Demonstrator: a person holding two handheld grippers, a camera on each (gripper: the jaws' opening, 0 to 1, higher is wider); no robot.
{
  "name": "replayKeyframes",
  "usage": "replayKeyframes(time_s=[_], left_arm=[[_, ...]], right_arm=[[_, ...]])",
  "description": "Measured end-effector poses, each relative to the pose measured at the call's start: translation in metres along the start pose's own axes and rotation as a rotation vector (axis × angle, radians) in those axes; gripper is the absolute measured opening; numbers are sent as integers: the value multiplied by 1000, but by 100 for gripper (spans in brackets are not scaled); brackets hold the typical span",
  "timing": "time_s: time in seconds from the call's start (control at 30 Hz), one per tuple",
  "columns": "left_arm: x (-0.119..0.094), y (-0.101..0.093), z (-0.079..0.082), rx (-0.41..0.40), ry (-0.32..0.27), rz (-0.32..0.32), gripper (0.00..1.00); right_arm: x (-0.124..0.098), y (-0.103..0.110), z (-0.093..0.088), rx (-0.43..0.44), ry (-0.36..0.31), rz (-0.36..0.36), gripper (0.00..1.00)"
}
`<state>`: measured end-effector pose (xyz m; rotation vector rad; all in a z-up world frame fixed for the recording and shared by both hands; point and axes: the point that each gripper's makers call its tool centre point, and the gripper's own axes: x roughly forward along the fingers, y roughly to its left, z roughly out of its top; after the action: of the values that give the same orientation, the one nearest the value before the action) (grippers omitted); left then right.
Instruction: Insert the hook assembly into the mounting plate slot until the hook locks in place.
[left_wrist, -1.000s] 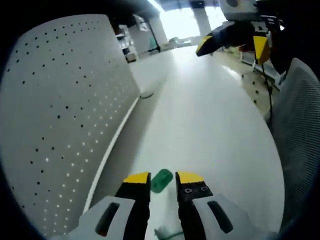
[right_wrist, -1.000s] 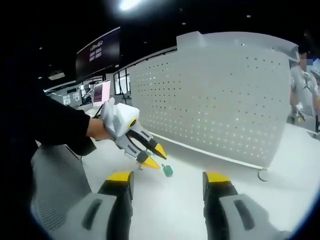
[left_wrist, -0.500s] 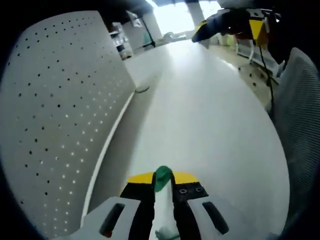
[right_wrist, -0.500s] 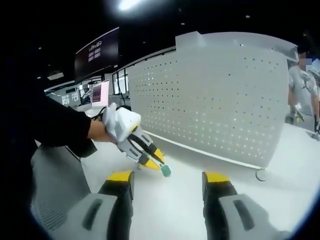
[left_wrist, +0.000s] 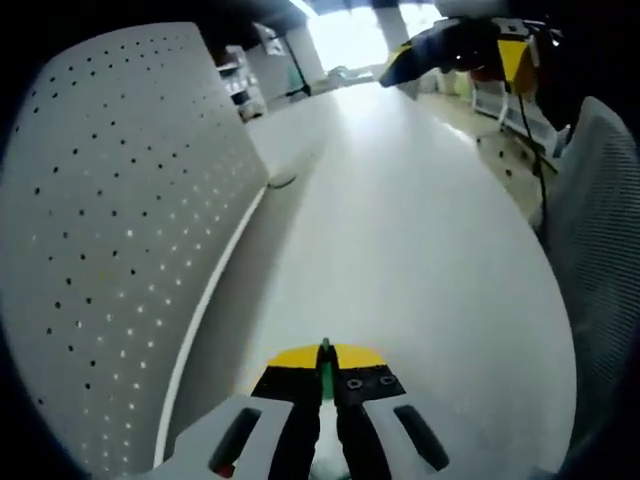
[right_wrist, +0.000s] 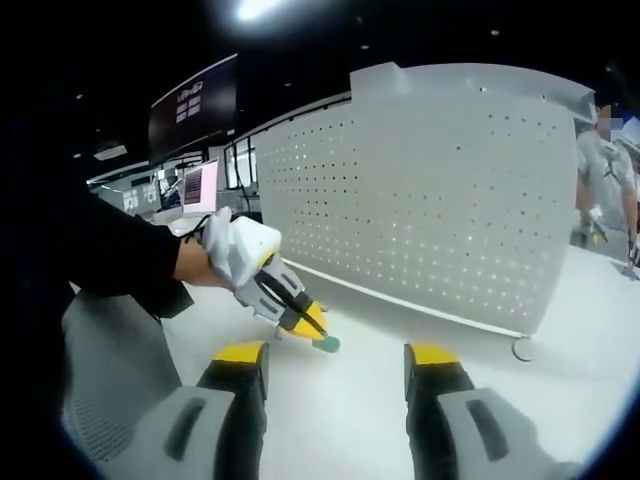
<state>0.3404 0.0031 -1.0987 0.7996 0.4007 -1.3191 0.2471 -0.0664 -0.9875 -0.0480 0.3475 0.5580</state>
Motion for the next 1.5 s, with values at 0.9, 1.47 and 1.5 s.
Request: replayKeyframes(time_s=[0.9,1.47,1.5], left_arm=[[-58,17,57,-235,-278,163,2],[-124,39,75,-412,-496,354,2],[-128,40,76,-417,-509,359,2]], right_arm=[[3,10,9,-28,-8,29,52],[5,18,16,-51,-18,56,52],[5,19,17,-51,-19,58,52]])
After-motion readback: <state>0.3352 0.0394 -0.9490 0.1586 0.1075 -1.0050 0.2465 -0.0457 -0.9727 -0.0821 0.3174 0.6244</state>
